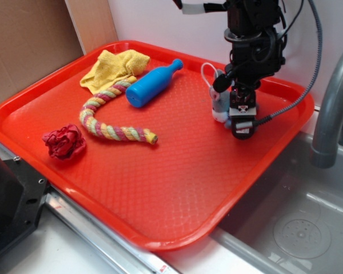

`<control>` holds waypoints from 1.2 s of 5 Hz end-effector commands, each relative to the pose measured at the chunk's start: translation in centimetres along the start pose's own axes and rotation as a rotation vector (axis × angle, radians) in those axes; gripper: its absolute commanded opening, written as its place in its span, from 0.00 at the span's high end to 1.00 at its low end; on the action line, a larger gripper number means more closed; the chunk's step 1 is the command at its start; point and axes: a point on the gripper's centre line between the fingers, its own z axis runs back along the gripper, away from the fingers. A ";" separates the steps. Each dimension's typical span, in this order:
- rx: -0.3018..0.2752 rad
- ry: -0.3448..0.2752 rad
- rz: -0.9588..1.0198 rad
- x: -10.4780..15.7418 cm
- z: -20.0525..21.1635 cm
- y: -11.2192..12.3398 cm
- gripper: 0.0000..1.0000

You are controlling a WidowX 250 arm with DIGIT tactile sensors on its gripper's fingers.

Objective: Grab the gray animal.

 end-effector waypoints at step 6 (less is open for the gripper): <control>-0.032 -0.105 0.760 -13.4 17.1 -4.3 1.00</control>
